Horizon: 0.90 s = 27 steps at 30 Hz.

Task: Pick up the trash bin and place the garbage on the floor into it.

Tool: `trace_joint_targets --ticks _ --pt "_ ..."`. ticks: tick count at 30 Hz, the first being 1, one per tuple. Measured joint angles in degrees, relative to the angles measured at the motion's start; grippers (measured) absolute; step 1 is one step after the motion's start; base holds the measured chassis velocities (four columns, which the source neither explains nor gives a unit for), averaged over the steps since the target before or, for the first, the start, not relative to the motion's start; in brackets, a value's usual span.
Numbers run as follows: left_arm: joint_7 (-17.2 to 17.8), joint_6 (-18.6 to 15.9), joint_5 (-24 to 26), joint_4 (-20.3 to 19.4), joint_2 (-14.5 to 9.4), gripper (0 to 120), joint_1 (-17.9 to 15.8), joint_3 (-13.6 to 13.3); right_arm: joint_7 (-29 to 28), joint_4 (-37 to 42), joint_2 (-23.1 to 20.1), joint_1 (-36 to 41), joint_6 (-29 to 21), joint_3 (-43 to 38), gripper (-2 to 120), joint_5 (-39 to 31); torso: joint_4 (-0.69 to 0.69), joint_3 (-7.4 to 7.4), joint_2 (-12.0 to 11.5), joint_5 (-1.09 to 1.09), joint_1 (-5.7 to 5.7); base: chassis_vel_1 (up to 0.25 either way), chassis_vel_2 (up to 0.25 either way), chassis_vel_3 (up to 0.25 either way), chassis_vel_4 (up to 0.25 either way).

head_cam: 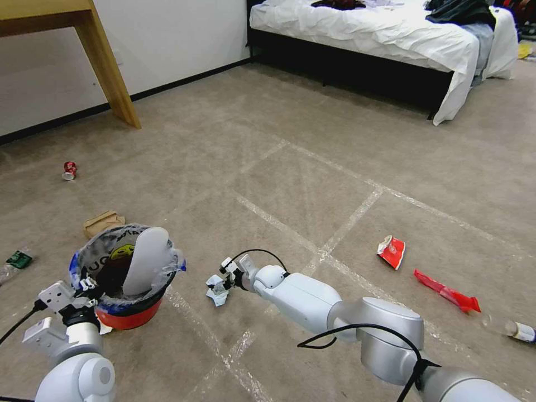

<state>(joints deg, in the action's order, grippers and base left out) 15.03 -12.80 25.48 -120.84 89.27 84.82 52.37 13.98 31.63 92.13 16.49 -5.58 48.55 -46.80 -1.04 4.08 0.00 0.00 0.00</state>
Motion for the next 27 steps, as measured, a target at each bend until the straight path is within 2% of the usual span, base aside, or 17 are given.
trace_joint_targets --ticks 9,19,27 --pt "0.1 -0.1 0.1 0.9 -0.1 5 -0.8 -0.1 0.6 -0.4 0.0 0.1 0.2 0.1 100 0.0 -0.02 0.00 0.0 0.01 0.00 0.032 0.034 -0.039 -0.038" --pt "0.3 -0.2 0.1 1.2 -0.2 5 -0.8 0.3 0.2 -0.8 0.1 0.8 1.6 0.5 100 -0.3 0.04 0.00 0.0 0.00 0.00 0.130 0.157 -0.120 -0.137" --pt "0.1 -0.2 -0.2 0.6 0.2 5 -0.1 -0.2 -2.1 -3.2 0.0 0.6 -0.2 -1.9 100 1.9 -0.05 0.00 0.0 0.01 0.00 -0.029 -0.032 0.016 0.017"
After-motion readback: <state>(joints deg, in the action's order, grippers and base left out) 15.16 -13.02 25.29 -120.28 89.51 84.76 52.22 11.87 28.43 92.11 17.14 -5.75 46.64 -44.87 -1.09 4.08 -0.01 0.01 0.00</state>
